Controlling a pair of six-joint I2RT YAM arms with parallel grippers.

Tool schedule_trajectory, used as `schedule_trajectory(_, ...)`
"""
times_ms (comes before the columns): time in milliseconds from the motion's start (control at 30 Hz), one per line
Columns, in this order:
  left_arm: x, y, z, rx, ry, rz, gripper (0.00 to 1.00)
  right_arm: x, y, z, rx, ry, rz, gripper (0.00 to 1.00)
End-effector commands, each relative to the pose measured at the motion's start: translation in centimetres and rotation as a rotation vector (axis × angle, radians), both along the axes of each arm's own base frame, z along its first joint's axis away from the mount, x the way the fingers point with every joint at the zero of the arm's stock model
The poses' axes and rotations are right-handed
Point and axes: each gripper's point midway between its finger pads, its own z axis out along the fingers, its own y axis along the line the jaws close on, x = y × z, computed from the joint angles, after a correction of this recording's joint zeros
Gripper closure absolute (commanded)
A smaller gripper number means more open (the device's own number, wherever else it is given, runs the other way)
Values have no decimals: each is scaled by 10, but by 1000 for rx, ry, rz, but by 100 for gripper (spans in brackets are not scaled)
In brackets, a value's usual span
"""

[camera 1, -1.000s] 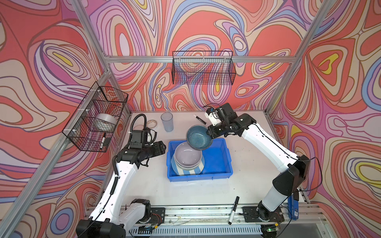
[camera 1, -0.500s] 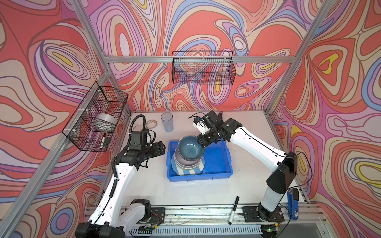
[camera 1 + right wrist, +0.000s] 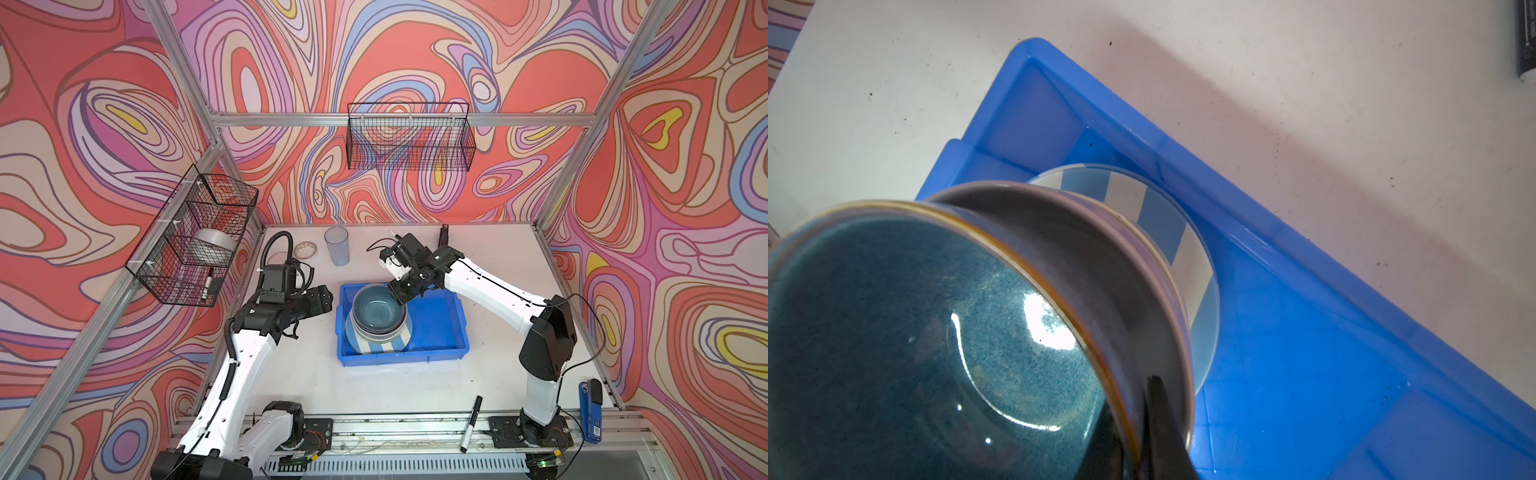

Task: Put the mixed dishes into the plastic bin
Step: 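Lift the dark teal bowl and carry it over the bin with the right gripper, then lower the dark teal bowl into the lavender bowl and open the right gripper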

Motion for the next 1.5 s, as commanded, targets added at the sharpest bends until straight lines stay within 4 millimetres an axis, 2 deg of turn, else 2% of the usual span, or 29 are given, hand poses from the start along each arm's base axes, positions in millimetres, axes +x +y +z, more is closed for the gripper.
schedule_trajectory(0,-3,4,-3,14,2,4,16,9,18,23,78,-57,-2,100)
schedule_trajectory(433,-3,4,-3,14,2,4,16,12,15,6,24,-59,-12,100)
schedule_trajectory(567,-3,4,-3,15,2,4,16,12,16,3,19,-56,-13,97)
schedule_trajectory(900,-3,4,-3,12,0,2,16,12,14,14,19,-72,-17,85)
schedule_trajectory(1467,-2,4,-3,14,1,6,16,11,14,23,15,-94,-16,77)
